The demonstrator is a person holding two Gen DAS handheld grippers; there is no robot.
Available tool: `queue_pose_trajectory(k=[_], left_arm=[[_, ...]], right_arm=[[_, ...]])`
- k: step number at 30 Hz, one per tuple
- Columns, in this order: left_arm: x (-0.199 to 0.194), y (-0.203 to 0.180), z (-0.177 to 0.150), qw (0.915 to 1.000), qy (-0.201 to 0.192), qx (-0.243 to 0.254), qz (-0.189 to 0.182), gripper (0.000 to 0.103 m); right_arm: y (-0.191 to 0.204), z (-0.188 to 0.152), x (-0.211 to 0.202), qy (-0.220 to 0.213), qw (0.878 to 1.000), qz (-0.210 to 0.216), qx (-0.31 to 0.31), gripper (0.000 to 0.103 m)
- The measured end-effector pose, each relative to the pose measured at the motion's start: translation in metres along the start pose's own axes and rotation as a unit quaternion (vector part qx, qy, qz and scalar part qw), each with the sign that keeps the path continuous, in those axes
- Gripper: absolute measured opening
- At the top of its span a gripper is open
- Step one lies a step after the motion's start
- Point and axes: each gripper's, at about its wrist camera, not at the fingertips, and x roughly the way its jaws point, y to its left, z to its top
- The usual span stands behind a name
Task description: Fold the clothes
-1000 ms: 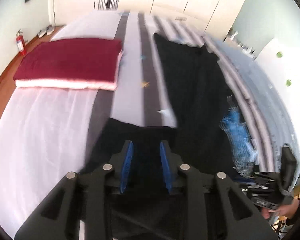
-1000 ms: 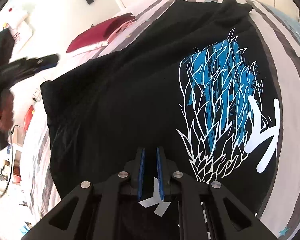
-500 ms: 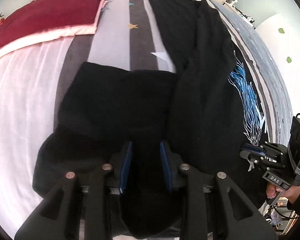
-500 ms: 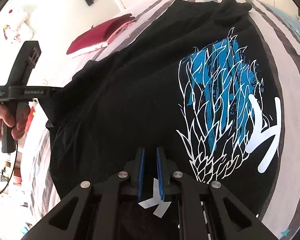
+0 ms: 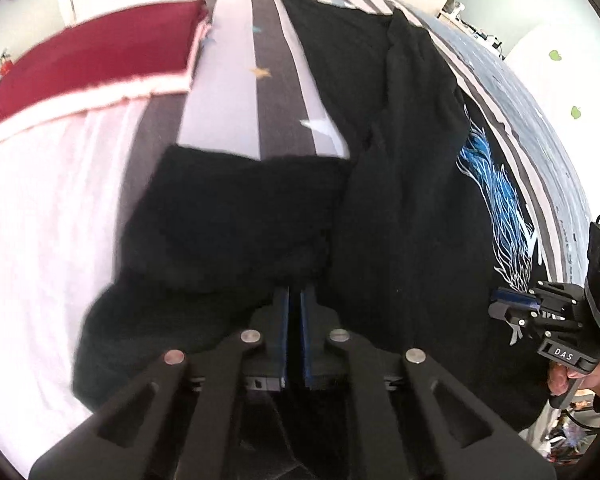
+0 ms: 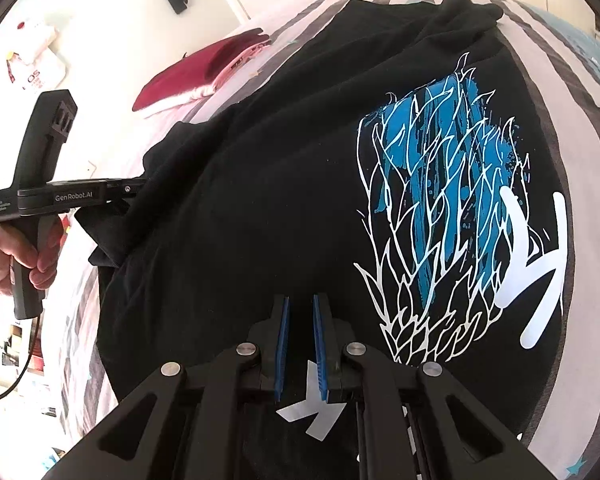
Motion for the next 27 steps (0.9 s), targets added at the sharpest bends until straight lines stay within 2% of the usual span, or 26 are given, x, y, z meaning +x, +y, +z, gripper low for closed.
queue_pose_trajectory(k=[7, 8, 11, 14, 15, 18, 20, 24, 27], left_arm=[[-0.020, 0.047, 0.040, 0.9970, -0.052, -0.026, 0.050, 0.004], [-0.019, 0.053, 0.047, 0.9967, -0.055, -0.028, 0.053, 0.005], [-0.003, 0.058, 0.057, 0.9974, -0.031, -0.031, 0.058, 0.009], [-0.006, 0.061, 0.058, 0.9945, -0.051, -0.021, 0.089, 0.011], [-0.013, 0.062, 0.057, 0.9930, -0.066, -0.029, 0.093, 0.012], [-0.033, 0.079, 0.050, 0.9892, -0.096, -0.071, 0.085, 0.026], [-0.042, 0.090, 0.039, 0.9868, -0.092, -0.097, 0.091, 0.027], [-0.059, 0.110, 0.000, 0.9849, -0.075, -0.138, 0.073, 0.027], [-0.073, 0.109, -0.032, 0.9841, -0.063, -0.149, 0.074, 0.027]], right_arm=[[0.001, -0.001, 0.000, -0.002, 1.000, -0.002, 0.001, 0.011], [0.001, -0.001, 0.001, -0.002, 1.000, -0.002, 0.001, 0.012], [0.001, -0.001, 0.001, -0.003, 1.000, -0.003, 0.001, 0.012], [0.001, -0.002, 0.000, -0.004, 1.000, -0.004, 0.001, 0.012], [0.001, -0.002, 0.000, -0.004, 1.000, -0.004, 0.001, 0.012], [0.002, -0.003, 0.000, -0.005, 1.000, -0.005, 0.001, 0.012], [0.002, -0.003, 0.001, -0.005, 1.000, -0.006, 0.001, 0.012], [0.003, -0.003, 0.001, -0.006, 1.000, -0.007, 0.001, 0.012], [0.003, -0.003, 0.001, -0.007, 1.000, -0.008, 0.002, 0.012]])
